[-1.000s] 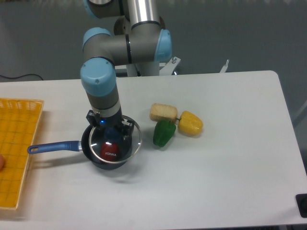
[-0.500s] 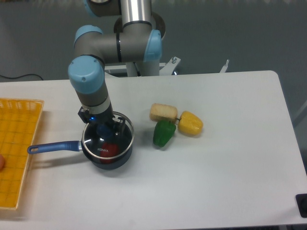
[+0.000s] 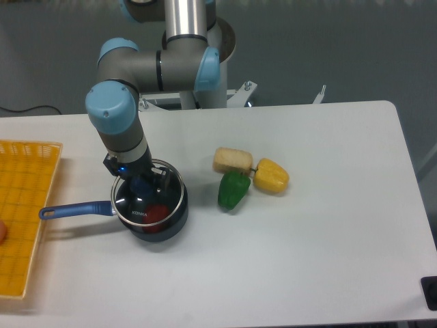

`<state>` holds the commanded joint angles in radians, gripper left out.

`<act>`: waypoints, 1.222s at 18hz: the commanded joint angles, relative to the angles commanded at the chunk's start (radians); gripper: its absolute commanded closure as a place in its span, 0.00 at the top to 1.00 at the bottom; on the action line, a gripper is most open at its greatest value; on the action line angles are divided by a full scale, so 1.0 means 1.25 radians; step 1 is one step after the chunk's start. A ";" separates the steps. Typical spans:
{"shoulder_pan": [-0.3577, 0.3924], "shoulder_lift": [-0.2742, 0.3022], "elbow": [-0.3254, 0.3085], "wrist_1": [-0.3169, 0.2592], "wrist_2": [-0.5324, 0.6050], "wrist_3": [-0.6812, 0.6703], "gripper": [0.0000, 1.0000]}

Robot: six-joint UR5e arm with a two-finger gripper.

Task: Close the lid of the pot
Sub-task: 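Lower the lid onto the saucepan rim, then open the gripper and release the lid knob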

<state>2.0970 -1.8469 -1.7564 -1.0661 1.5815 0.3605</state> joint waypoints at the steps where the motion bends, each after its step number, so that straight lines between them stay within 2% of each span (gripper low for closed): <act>1: -0.001 0.000 0.000 0.001 0.000 0.000 0.39; 22: 0.010 -0.006 0.001 0.006 0.001 0.002 0.39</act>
<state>2.1092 -1.8546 -1.7549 -1.0584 1.5831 0.3636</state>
